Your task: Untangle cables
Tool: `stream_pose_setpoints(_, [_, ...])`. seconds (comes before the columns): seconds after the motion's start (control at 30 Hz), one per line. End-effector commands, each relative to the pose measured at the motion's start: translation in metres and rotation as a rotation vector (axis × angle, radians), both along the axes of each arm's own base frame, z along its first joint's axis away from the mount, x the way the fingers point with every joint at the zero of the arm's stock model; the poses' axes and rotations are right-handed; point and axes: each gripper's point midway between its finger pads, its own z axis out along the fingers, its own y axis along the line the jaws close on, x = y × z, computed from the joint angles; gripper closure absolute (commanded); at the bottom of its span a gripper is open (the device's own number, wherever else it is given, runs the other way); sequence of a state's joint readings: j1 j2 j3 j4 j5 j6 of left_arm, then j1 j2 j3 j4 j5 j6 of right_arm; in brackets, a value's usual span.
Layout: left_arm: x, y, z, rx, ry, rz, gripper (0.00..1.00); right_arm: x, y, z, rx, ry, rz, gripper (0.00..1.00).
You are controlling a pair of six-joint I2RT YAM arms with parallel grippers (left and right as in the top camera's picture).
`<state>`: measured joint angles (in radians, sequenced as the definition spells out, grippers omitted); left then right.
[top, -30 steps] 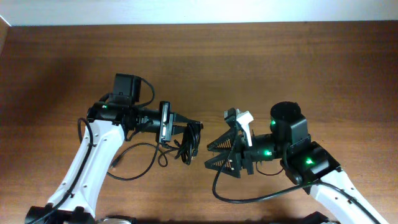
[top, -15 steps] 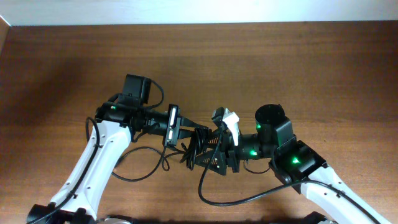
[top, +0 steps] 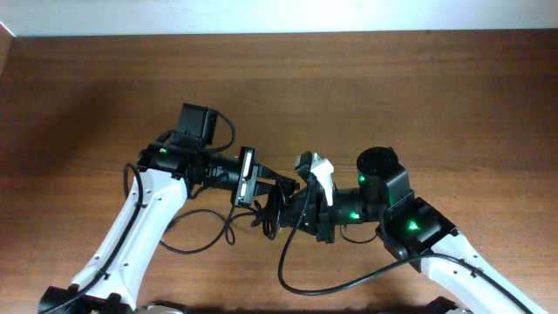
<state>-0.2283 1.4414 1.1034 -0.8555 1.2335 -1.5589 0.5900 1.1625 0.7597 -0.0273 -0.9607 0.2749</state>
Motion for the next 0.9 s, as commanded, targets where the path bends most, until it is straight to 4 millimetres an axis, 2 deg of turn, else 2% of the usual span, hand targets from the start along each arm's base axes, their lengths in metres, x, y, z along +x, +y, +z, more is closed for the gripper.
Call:
stream_pose_setpoints(0.0, [-0.007, -0.004, 0.007, -0.005, -0.024, -0.022, 1.0, 0.007, 0.002, 0.007, 0.007, -0.038, -0.026, 0.94])
stream_pose_setpoints(0.1, [-0.005, -0.003, 0.004, 0.017, -0.03, -0.011, 1.0, 0.006, 0.0, 0.002, -0.012, -0.01, -0.029, 0.96])
stream_pose_setpoints(0.27, [0.006, 0.005, -0.017, 0.138, -0.171, -0.004, 1.0, 0.019, -0.019, -0.046, -0.217, 0.111, -0.194, 0.96])
stream_pose_setpoints(0.4, [0.009, 0.008, -0.023, 0.179, -0.208, -0.001, 1.0, 0.027, -0.035, -0.071, -0.336, 0.189, -0.322, 0.96])
stream_pose_setpoints(0.5, [0.013, 0.014, -0.033, 0.243, -0.279, -0.014, 1.0, 0.028, -0.043, -0.08, -0.384, 0.215, -0.362, 0.96])
stream_pose_setpoints(0.57, [0.006, 0.016, -0.037, 0.256, -0.268, -0.035, 1.0, 0.037, -0.059, -0.096, -0.465, 0.28, -0.494, 0.96])
stream_pose_setpoints(0.7, [0.003, 0.019, -0.041, 0.274, -0.357, -0.089, 1.0, 0.039, -0.073, -0.107, -0.527, 0.32, -0.576, 0.96])
stream_pose_setpoints(0.77, [-0.001, 0.025, -0.049, 0.322, -0.343, -0.103, 1.0, 0.039, -0.086, -0.117, -0.583, 0.368, -0.653, 0.96])
stream_pose_setpoints(0.83, [-0.005, 0.035, -0.06, 0.403, -0.31, -0.104, 1.0, 0.039, -0.09, -0.121, -0.604, 0.372, -0.671, 0.96])
stream_pose_setpoints(0.87, [-0.005, 0.04, -0.066, 0.444, -0.347, -0.127, 1.0, 0.039, -0.093, -0.123, -0.618, 0.372, -0.686, 0.96])
